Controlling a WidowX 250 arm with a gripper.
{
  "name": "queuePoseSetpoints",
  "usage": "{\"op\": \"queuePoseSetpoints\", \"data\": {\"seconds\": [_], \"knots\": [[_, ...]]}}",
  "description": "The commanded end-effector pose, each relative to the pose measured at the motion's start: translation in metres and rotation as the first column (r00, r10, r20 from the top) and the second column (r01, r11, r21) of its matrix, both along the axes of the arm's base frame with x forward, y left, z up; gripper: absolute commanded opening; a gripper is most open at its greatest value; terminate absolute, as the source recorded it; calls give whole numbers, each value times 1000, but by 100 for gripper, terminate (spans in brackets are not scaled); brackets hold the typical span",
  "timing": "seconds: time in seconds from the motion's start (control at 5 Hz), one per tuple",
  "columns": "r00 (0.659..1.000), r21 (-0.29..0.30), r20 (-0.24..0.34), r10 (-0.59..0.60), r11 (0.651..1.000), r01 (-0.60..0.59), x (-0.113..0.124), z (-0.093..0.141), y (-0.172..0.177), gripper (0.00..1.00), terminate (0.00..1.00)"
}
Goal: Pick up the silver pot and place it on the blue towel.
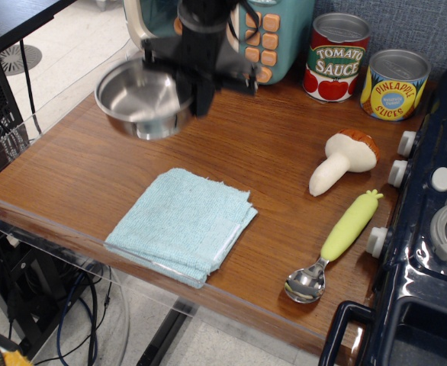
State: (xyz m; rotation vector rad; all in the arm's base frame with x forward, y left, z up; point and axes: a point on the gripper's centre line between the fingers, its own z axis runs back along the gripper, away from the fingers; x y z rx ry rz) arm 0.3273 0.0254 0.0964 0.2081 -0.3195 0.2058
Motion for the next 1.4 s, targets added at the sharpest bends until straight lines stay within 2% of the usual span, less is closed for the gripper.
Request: {"op": "queuePoseSetpoints", "data": {"seconds": [0.0,0.2,0.4,0.6,0.8,1.0,1.2], "knots": [[984,14,10,-180,984,179,-55,-9,-37,0,0],[979,54,-7,-201,978,202,-58,-25,-40,0,0],[981,74,-21,-195,978,196,-49,-38,-39,0,0],[975,76,-65,-214,973,219,-45,-55,-44,0,0],[967,72,-104,-233,968,241,-53,-67,-48,0,0],[960,66,-111,-259,961,267,-59,-68,-52,0,0],[972,95,-77,-222,969,229,-62,-61,-51,100,0]]}}
